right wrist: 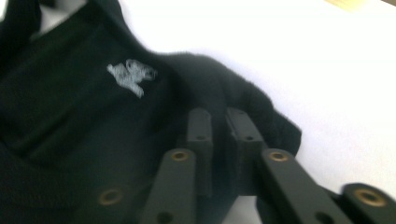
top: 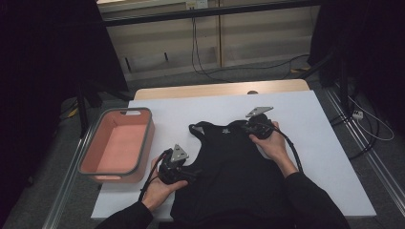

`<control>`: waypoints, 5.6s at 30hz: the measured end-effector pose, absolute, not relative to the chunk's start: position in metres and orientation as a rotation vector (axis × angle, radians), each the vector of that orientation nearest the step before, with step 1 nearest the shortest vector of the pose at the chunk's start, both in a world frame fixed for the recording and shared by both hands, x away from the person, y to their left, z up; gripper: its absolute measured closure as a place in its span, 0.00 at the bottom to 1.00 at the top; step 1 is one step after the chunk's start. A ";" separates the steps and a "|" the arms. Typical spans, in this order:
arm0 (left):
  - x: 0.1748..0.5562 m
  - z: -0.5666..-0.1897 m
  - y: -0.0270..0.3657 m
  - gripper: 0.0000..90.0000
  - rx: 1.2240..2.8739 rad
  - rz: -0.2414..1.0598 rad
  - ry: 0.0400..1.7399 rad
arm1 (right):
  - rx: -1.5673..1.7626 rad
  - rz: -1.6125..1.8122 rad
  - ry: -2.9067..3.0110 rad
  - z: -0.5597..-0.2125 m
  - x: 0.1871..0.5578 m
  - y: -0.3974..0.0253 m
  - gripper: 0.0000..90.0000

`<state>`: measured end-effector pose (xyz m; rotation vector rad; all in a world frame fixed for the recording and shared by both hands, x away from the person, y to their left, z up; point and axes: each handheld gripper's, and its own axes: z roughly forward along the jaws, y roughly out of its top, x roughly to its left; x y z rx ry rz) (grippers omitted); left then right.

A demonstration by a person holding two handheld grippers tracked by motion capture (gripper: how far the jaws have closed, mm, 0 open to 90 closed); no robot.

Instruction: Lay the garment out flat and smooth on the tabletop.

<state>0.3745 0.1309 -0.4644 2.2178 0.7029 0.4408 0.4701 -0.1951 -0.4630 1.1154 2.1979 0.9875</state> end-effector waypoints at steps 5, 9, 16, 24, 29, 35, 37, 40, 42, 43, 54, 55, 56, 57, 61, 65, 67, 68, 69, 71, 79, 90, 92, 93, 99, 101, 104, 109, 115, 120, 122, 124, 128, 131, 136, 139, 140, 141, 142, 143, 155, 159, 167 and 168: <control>0.375 -0.465 0.131 0.14 2.218 0.438 0.702 | 1.126 1.032 2.144 -0.444 0.481 -0.197 0.93; 0.375 -0.465 0.130 0.14 2.224 0.440 0.701 | 1.148 1.032 2.129 -0.435 0.496 -0.197 0.92; 0.375 -0.465 0.131 0.14 2.225 0.429 0.704 | 1.175 0.977 2.109 -0.434 0.529 -0.188 0.86; 0.373 -0.465 0.134 0.14 2.222 0.424 0.712 | 1.232 1.000 2.080 -0.434 0.524 -0.190 0.73; 0.372 -0.465 0.132 0.14 2.221 0.427 0.703 | 1.234 1.007 2.143 -0.451 0.513 -0.191 0.84; 0.372 -0.466 0.132 0.14 2.228 0.421 0.703 | 1.253 1.000 2.163 -0.466 0.513 -0.185 0.74; 0.372 -0.467 0.132 0.14 2.225 0.420 0.707 | 1.230 0.961 2.153 -0.467 0.513 -0.181 0.76; 0.371 -0.467 0.131 0.14 2.230 0.418 0.706 | 1.223 0.926 2.155 -0.466 0.514 -0.177 0.91; 0.370 -0.466 0.132 0.14 2.232 0.422 0.705 | 1.239 0.913 2.157 -0.463 0.515 -0.177 0.97; 0.370 -0.466 0.133 0.14 2.230 0.421 0.705 | 1.241 0.909 2.157 -0.462 0.516 -0.177 0.97; 0.369 -0.466 0.133 0.14 2.232 0.428 0.700 | 1.253 0.987 2.130 -0.444 0.518 -0.177 0.97; 0.369 -0.466 0.133 0.14 2.232 0.426 0.701 | 1.259 1.001 2.133 -0.444 0.520 -0.176 0.97; 0.369 -0.466 0.133 0.14 2.232 0.425 0.701 | 1.262 1.001 2.142 -0.445 0.521 -0.175 0.97; 0.369 -0.466 0.133 0.14 2.231 0.424 0.703 | 1.261 0.989 2.151 -0.447 0.522 -0.173 0.96; 0.368 -0.466 0.134 0.14 2.232 0.429 0.702 | 1.248 0.933 2.175 -0.455 0.526 -0.165 0.89; 0.367 -0.465 0.137 0.14 2.235 0.416 0.704 | 1.224 0.930 2.197 -0.455 0.522 -0.159 0.78; 0.366 -0.464 0.141 0.14 2.235 0.401 0.705 | 1.184 0.964 2.200 -0.449 0.516 -0.152 0.76; 0.364 -0.462 0.145 0.13 2.224 0.394 0.710 | 1.160 0.991 2.211 -0.445 0.513 -0.147 0.76; 0.362 -0.461 0.150 0.13 2.216 0.393 0.715 | 1.130 1.018 2.221 -0.442 0.509 -0.141 0.76; 0.360 -0.459 0.154 0.13 2.192 0.410 0.723 | 1.067 1.053 2.243 -0.438 0.502 -0.127 0.78; 0.358 -0.461 0.148 0.13 2.210 0.402 0.696 | 0.962 1.079 2.307 -0.433 0.508 -0.077 0.76; 0.359 -0.462 0.146 0.13 2.205 0.397 0.693 | 1.016 1.009 2.306 -0.449 0.532 -0.070 1.00; 0.359 -0.462 0.146 0.13 2.201 0.393 0.699 | 1.031 1.018 2.291 -0.445 0.536 -0.073 1.00; 0.359 -0.462 0.146 0.13 2.201 0.394 0.701 | 1.038 1.009 2.282 -0.443 0.537 -0.074 1.00; 0.359 -0.461 0.147 0.13 2.200 0.395 0.697 | 1.110 0.978 2.187 -0.438 0.550 -0.082 1.00; 0.359 -0.461 0.147 0.13 2.202 0.395 0.695 | 1.132 0.971 2.193 -0.442 0.555 -0.086 1.00; 0.359 -0.461 0.147 0.13 2.202 0.392 0.694 | 1.137 0.941 2.192 -0.449 0.557 -0.085 0.92; 0.359 -0.460 0.148 0.13 2.203 0.398 0.694 | 1.120 0.976 2.172 -0.441 0.548 -0.084 0.85; 0.358 -0.461 0.146 0.13 2.202 0.395 0.696 | 1.040 1.070 2.225 -0.426 0.533 -0.075 0.86; 0.358 -0.461 0.147 0.13 2.202 0.393 0.699 | 1.051 1.005 2.253 -0.440 0.535 -0.065 0.74; 0.358 -0.461 0.147 0.13 2.204 0.394 0.695 | 1.081 0.985 2.261 -0.448 0.539 -0.067 0.72; 0.358 -0.461 0.147 0.13 2.205 0.391 0.693 | 1.107 0.967 2.267 -0.454 0.542 -0.068 0.72; 0.358 -0.461 0.146 0.13 2.207 0.395 0.692 | 1.120 0.964 2.271 -0.460 0.544 -0.067 0.85; 0.357 -0.461 0.146 0.13 2.198 0.392 0.693 | 1.122 0.971 2.272 -0.461 0.545 -0.067 0.95; 0.358 -0.461 0.147 0.13 2.206 0.396 0.692 | 1.111 0.980 2.267 -0.459 0.546 -0.069 0.96; 0.358 -0.461 0.147 0.13 2.204 0.394 0.694 | 1.120 0.995 2.246 -0.456 0.548 -0.076 0.95; 0.358 -0.461 0.147 0.13 2.204 0.396 0.694 | 1.118 0.994 2.241 -0.455 0.548 -0.078 0.92; 0.358 -0.461 0.147 0.13 2.204 0.396 0.694 | 1.128 0.995 2.232 -0.454 0.549 -0.081 0.88; 0.358 -0.461 0.147 0.13 2.205 0.394 0.693 | 1.131 0.984 2.226 -0.453 0.549 -0.083 0.87; 0.358 -0.461 0.147 0.13 2.205 0.395 0.693 | 1.134 0.975 2.220 -0.453 0.549 -0.086 0.85; 0.360 -0.460 0.148 0.14 2.197 0.413 0.702 | 1.086 1.149 2.217 -0.437 0.506 -0.122 0.56; 0.360 -0.460 0.148 0.14 2.192 0.427 0.701 | 1.085 1.182 2.198 -0.436 0.483 -0.141 0.52; 0.358 -0.460 0.147 0.14 2.181 0.445 0.693 | 1.061 1.228 2.184 -0.434 0.439 -0.163 0.47; 0.358 -0.460 0.147 0.13 2.181 0.452 0.690 | 1.056 1.243 2.188 -0.434 0.433 -0.165 0.46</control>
